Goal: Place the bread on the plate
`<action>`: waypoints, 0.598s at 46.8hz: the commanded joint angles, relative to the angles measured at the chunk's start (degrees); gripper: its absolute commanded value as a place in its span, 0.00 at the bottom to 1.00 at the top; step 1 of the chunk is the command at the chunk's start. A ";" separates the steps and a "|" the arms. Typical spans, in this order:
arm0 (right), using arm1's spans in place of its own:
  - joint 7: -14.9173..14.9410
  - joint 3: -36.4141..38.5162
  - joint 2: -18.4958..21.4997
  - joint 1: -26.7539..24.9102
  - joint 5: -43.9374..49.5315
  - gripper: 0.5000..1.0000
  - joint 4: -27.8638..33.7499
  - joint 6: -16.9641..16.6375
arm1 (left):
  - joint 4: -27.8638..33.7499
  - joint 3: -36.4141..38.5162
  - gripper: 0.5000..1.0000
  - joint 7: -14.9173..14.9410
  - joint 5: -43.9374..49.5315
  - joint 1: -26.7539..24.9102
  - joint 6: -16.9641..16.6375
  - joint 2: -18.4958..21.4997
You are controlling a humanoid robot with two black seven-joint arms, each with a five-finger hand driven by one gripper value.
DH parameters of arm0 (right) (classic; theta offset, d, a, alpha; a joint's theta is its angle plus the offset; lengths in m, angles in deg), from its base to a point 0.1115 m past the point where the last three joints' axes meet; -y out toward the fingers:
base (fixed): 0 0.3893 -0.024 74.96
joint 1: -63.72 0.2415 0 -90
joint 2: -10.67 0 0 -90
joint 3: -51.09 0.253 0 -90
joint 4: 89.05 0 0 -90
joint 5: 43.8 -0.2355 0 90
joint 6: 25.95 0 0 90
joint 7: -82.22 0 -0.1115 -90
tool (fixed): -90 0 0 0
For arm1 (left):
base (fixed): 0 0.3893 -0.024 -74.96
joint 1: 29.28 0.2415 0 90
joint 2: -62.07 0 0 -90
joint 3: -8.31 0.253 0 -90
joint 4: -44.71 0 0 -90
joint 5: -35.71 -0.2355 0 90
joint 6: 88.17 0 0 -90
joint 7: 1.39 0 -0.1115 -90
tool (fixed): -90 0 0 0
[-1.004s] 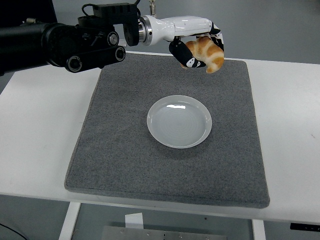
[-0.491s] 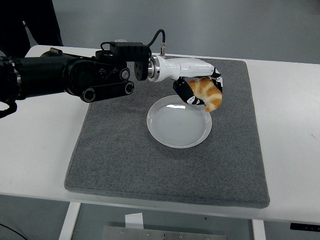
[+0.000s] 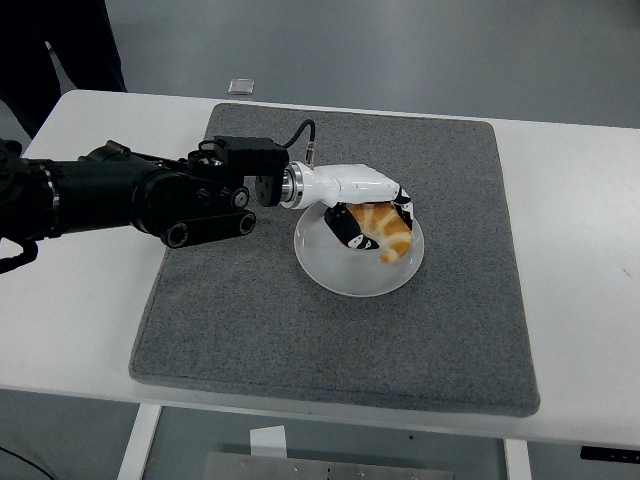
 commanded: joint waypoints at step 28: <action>0.00 0.04 0.00 -0.03 0.00 0.90 0.00 0.00 | -1.77 0.67 0.00 0.06 -1.27 1.45 0.01 -0.01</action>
